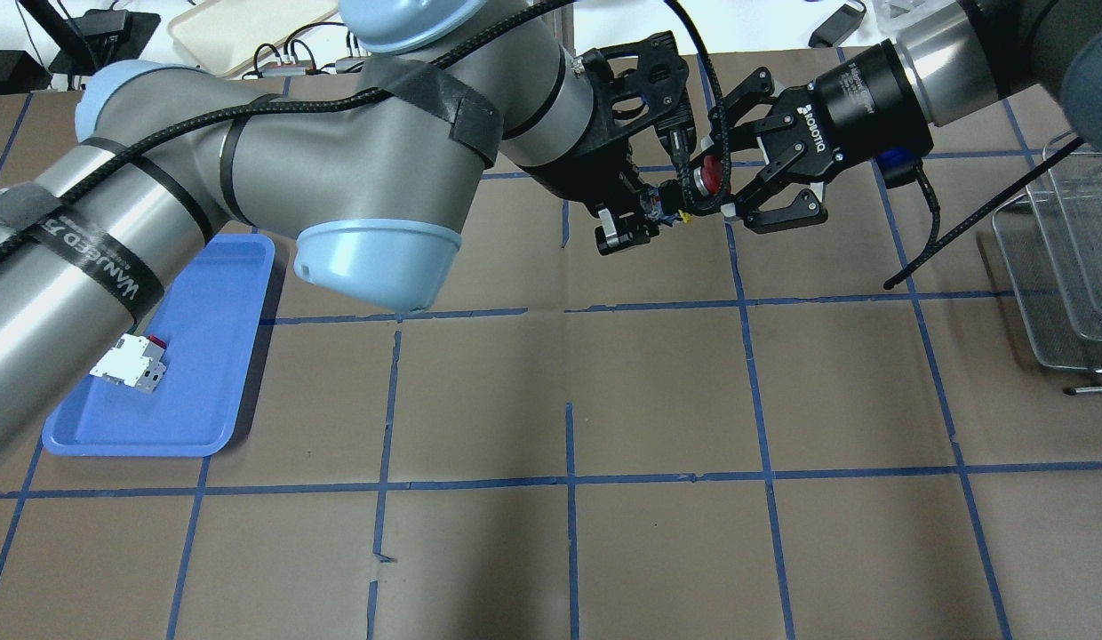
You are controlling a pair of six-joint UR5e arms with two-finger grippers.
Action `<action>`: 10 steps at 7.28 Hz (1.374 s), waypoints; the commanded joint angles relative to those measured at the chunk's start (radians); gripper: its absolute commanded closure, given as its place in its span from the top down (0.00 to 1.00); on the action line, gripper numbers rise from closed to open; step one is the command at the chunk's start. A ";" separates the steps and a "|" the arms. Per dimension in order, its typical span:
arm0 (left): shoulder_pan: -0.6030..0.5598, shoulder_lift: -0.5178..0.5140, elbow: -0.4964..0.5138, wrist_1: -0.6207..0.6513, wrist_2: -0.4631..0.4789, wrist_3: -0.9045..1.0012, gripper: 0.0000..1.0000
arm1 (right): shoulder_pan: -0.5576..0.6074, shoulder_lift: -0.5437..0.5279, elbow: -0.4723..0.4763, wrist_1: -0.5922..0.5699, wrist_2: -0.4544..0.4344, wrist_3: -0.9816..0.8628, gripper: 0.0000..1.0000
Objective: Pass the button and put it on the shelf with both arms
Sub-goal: 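Open the left gripper and withdraw while the right gripper carries the button away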
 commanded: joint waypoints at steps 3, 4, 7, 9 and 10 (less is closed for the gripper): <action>0.000 0.011 0.000 -0.003 0.008 -0.019 1.00 | -0.002 0.002 -0.005 -0.001 -0.002 0.001 0.06; 0.005 0.019 0.000 -0.009 0.008 -0.019 1.00 | -0.006 0.002 -0.009 -0.003 -0.003 0.000 0.06; 0.043 0.048 0.003 -0.128 0.037 -0.034 1.00 | -0.081 0.002 -0.020 -0.078 -0.105 -0.086 0.04; 0.118 0.088 -0.015 -0.210 0.162 -0.070 1.00 | -0.112 -0.006 -0.104 -0.069 -0.351 -0.291 0.00; 0.211 0.111 -0.021 -0.263 0.163 -0.074 1.00 | -0.130 -0.004 -0.135 -0.066 -0.462 -0.418 0.00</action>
